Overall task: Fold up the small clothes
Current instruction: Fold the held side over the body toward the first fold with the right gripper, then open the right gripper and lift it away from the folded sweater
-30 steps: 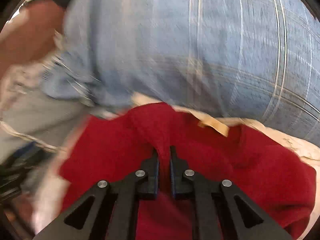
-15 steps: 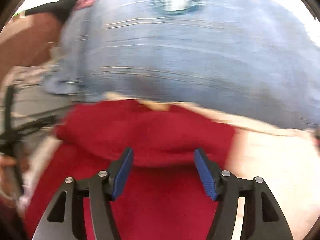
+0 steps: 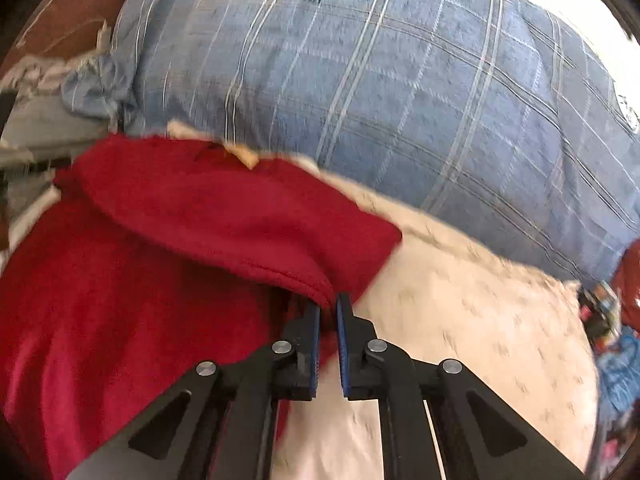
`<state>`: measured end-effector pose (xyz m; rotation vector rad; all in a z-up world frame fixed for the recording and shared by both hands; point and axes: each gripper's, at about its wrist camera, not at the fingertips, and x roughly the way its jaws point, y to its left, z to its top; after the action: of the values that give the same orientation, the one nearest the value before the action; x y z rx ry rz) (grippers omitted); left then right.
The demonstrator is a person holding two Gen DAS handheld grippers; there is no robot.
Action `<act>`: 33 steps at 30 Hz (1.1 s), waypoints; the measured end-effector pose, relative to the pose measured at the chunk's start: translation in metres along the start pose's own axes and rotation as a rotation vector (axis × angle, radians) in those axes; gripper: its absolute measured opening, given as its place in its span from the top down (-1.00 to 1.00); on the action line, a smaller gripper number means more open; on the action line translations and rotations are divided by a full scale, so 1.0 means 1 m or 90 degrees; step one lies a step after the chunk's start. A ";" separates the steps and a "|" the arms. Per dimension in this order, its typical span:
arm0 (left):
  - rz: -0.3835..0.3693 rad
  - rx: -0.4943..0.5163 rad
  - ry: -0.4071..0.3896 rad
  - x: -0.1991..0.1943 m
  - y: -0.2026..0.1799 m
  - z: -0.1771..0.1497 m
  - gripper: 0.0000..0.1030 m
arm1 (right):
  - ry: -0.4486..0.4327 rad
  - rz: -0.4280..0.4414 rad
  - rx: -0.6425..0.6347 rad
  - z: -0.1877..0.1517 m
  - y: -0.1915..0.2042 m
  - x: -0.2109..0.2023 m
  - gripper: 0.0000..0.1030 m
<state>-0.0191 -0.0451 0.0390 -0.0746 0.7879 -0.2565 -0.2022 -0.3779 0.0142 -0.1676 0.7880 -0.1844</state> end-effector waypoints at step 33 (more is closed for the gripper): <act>-0.002 0.069 0.029 0.013 -0.039 0.004 -0.84 | 0.006 0.047 0.215 0.040 -0.023 0.054 0.42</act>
<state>-0.0151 -0.0861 0.0393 0.0329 0.8181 -0.3045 -0.1386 -0.4091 0.0093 0.1817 0.7590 -0.2462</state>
